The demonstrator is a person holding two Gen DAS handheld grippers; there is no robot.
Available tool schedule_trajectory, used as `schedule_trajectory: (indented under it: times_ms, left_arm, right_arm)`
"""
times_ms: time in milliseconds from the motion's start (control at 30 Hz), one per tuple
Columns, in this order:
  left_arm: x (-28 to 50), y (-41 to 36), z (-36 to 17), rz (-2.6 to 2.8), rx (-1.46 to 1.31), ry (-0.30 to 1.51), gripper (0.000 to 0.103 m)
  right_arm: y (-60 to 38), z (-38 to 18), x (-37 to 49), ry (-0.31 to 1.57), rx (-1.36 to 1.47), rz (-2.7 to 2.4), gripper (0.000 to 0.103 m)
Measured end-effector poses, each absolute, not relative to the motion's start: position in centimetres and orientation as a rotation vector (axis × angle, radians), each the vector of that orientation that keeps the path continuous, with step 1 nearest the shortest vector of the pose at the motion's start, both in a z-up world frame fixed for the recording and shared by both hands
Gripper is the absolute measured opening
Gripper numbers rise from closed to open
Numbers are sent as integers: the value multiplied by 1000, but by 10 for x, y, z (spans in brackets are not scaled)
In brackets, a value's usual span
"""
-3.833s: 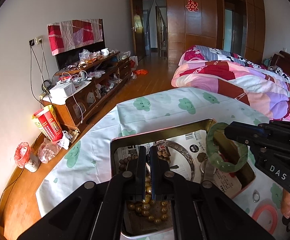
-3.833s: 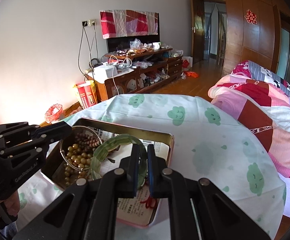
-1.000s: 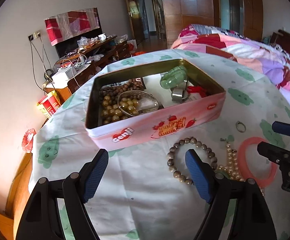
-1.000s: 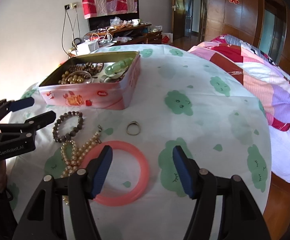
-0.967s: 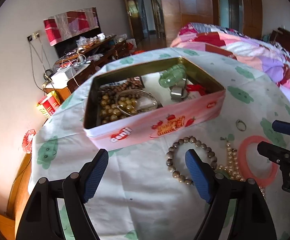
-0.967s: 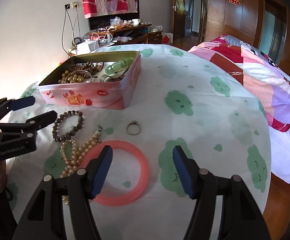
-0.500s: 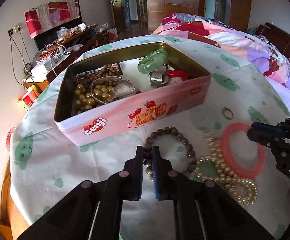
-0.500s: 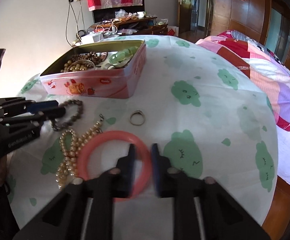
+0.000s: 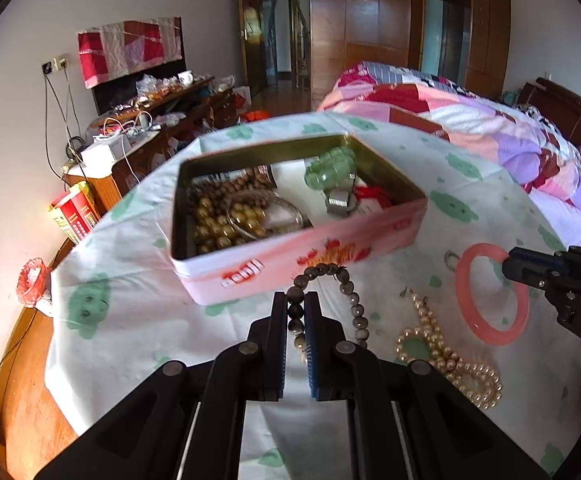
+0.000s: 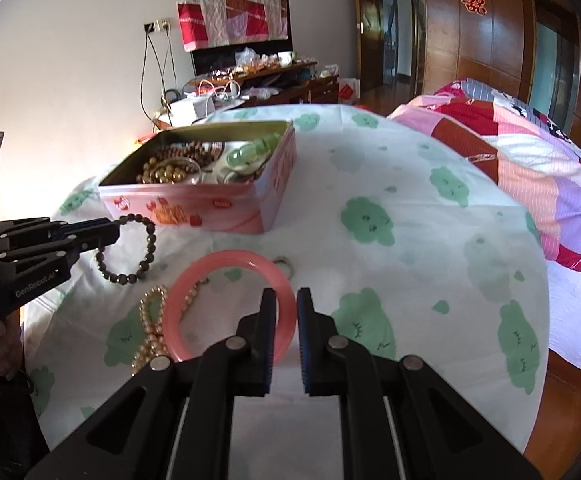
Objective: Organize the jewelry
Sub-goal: 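Lift the dark bead bracelet over the tin with the left gripper while the right gripper carries the pink bangle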
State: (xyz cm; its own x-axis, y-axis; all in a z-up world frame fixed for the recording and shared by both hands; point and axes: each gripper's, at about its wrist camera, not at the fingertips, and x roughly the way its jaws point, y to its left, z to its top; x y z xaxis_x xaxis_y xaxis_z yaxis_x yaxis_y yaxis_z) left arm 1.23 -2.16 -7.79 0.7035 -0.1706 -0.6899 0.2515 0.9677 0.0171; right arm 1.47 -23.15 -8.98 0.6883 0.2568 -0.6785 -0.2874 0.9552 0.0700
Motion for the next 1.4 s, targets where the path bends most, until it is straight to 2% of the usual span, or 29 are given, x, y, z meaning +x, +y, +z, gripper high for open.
schedule_trajectory:
  times_ms: [600, 1400]
  left_arm:
    - [14, -15, -39, -212, 100, 652, 7]
    - [34, -7, -22, -178, 84, 606, 7]
  right_arm:
    - [-231, -61, 22, 667, -16, 317, 12]
    - [-219, -37, 48, 609, 5, 345, 12]
